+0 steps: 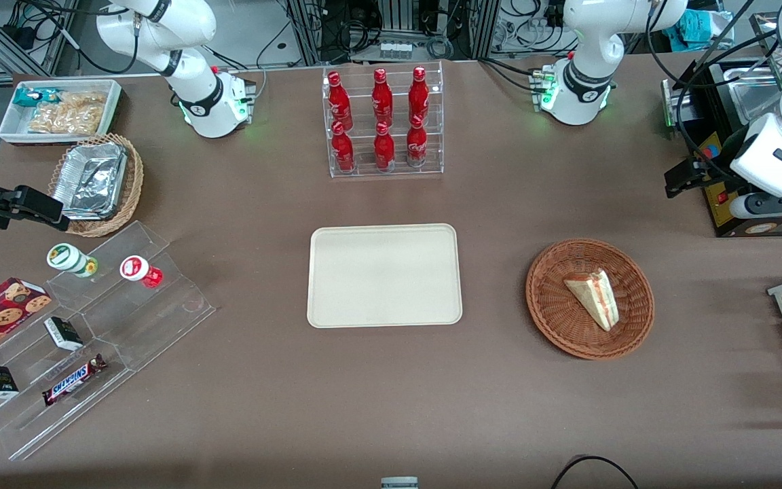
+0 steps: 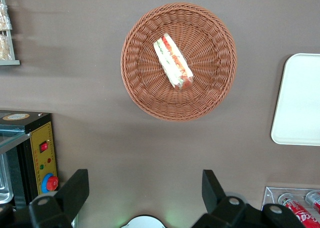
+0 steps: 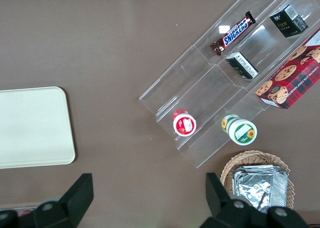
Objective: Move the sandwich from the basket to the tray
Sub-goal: 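Move the left gripper toward the wicker basket with the sandwich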
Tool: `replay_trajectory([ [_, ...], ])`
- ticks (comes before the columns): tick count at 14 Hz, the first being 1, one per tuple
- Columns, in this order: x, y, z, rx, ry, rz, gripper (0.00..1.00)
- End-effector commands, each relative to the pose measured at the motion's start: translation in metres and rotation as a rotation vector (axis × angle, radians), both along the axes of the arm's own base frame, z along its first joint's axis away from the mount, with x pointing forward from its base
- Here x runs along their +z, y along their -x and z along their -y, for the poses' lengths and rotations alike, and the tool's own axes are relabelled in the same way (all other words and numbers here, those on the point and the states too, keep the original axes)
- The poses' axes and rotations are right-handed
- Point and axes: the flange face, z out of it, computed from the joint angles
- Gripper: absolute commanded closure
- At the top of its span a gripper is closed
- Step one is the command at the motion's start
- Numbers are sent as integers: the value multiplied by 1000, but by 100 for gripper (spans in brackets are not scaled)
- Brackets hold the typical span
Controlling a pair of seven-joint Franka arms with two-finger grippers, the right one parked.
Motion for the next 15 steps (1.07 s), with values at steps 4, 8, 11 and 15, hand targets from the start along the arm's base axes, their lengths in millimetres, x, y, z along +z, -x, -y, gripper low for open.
replay_trajectory([
  [4, -26, -3, 0, 4, 3, -63, 0],
  [8, -89, -11, 1, 5, 11, -94, 0],
  [11, -148, -14, 0, 7, 19, -17, 0],
  [15, -231, -9, 2, 169, 18, 88, 0],
])
